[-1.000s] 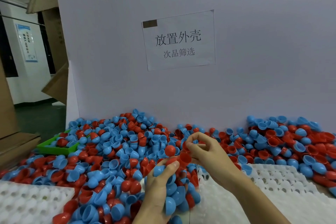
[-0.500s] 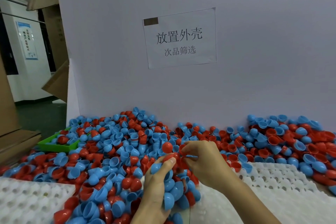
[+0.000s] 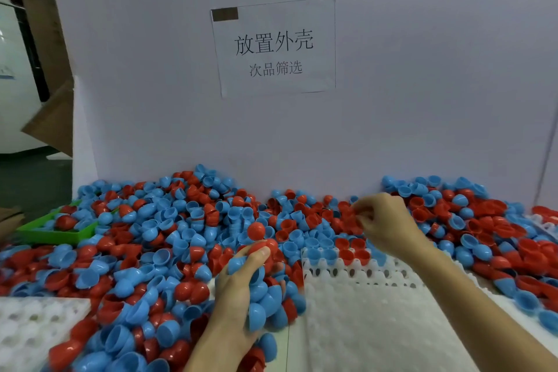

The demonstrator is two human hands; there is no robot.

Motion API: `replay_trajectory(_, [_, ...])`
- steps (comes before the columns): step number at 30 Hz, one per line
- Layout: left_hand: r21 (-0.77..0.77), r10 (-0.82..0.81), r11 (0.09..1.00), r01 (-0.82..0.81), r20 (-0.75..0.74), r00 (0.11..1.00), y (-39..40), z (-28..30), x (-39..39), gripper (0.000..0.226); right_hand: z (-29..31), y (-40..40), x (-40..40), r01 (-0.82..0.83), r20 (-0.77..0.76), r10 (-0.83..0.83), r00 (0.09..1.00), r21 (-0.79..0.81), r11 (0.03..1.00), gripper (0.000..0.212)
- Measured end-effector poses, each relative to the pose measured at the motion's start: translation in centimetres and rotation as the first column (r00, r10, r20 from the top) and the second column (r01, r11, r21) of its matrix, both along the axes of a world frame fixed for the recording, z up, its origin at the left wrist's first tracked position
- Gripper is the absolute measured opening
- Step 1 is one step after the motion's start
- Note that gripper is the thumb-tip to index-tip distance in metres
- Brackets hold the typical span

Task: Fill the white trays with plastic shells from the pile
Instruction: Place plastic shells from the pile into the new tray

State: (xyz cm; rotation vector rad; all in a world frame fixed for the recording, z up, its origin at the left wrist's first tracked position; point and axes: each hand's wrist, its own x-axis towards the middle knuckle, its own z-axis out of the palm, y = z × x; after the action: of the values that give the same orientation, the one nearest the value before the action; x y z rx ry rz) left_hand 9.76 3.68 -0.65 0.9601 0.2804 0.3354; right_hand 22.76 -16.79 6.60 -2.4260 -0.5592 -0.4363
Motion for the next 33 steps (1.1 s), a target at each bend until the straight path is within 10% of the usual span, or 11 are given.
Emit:
replay_trajectory(14, [-0.032, -0.030, 0.999, 0.030, -0.007, 1.000, -0.4, 0.5, -0.4, 0.043, -3.9, -5.5, 5.5, 0.065, -0.122, -0.191, 0.974, -0.658, 0.750, 0.016])
replay_trajectory(27, [-0.058, -0.047, 0.997, 0.046, -0.011, 0.999, -0.6, 1.0, -0.7, 0.039, -2.6, -5.1, 5.5, 0.096, -0.049, -0.177, 0.983, -0.686, 0.721, 0.022])
replay_trajectory(33, [-0.061, -0.064, 0.996, 0.064, 0.005, 0.998, -0.6, 1.0, -0.8, 0.025, -0.5, 0.1, 1.3, -0.085, -0.017, 0.086, 0.996, -0.439, 0.894, 0.026])
